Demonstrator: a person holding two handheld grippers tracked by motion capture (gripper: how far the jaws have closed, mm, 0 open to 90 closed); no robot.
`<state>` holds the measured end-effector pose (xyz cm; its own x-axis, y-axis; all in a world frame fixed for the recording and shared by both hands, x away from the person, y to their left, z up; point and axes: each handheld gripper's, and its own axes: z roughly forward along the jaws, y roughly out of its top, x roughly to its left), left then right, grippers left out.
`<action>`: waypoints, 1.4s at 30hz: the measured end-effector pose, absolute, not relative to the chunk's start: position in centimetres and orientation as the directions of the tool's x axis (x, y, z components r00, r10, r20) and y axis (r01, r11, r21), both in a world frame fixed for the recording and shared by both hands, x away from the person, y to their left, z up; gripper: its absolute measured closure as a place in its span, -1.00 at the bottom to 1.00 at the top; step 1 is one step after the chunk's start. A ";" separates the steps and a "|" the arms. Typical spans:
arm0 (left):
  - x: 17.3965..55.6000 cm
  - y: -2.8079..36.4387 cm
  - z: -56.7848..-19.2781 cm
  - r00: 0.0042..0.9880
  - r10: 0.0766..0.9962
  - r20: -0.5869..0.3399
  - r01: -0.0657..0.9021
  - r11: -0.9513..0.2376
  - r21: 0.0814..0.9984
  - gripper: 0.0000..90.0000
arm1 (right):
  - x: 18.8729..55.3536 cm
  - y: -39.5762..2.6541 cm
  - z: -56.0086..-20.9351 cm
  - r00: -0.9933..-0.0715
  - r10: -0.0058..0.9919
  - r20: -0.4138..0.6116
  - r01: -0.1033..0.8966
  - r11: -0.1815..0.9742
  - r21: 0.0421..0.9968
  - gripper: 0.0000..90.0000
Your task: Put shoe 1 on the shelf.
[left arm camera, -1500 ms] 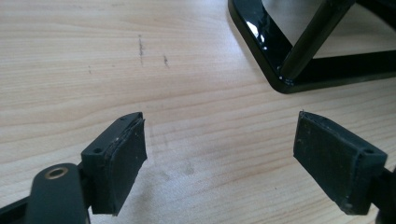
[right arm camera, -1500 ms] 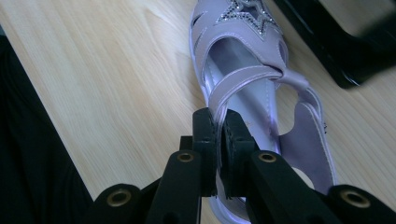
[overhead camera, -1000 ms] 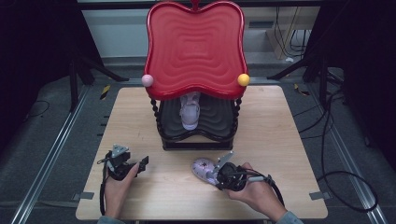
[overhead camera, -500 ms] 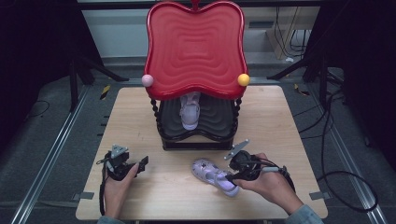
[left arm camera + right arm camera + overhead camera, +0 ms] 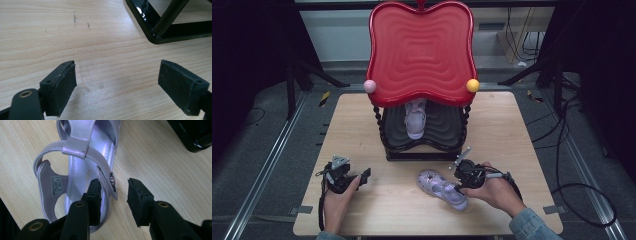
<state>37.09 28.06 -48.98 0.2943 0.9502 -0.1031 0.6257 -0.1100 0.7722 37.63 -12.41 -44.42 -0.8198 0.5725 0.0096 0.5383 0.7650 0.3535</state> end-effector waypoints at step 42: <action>36.9 28.8 -48.9 0.255 0.964 -0.076 0.622 -0.104 0.776 -0.74 | 36.9 -11.9 -43.9 -0.821 0.571 -0.020 0.528 0.772 0.354 0.86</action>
